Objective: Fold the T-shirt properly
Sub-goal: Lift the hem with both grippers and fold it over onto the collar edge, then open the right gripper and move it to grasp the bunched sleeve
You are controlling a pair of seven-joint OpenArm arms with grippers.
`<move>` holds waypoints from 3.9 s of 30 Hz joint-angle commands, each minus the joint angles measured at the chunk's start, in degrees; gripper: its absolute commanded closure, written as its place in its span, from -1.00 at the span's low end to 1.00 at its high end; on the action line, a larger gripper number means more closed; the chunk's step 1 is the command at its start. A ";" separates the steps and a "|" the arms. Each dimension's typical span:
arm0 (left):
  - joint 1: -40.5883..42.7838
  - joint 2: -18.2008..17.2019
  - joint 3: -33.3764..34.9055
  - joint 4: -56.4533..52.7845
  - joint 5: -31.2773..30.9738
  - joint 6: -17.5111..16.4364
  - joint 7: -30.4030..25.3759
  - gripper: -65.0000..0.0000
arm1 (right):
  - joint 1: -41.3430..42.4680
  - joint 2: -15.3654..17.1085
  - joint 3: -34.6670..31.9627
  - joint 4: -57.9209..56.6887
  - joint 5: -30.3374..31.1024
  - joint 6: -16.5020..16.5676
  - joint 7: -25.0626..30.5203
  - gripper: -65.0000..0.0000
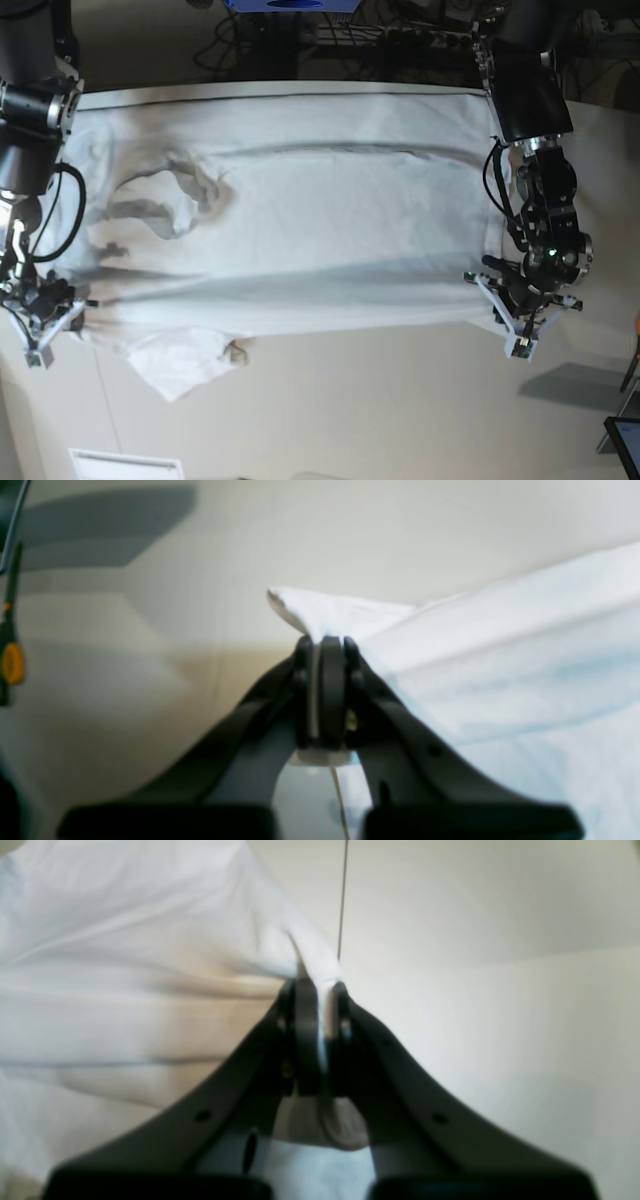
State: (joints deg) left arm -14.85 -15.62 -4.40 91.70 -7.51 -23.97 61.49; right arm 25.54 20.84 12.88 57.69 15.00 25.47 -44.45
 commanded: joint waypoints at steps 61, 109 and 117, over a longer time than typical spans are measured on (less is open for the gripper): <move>13.75 0.36 0.05 11.46 1.31 0.89 3.43 1.00 | 15.73 -4.18 -16.62 -15.63 -0.28 -7.58 15.48 -0.15; 13.14 0.28 -0.04 11.38 1.40 0.89 3.43 1.00 | 19.16 -9.72 -26.91 -30.66 0.16 -7.58 27.00 1.00; 13.14 0.28 -0.04 11.46 1.40 0.89 3.43 1.00 | 5.10 -9.63 -16.71 2.66 -0.19 -7.67 10.29 1.00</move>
State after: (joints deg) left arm -0.75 -14.61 -4.14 102.06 -6.26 -23.40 65.14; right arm 28.34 10.83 -4.05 59.57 13.98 17.54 -36.47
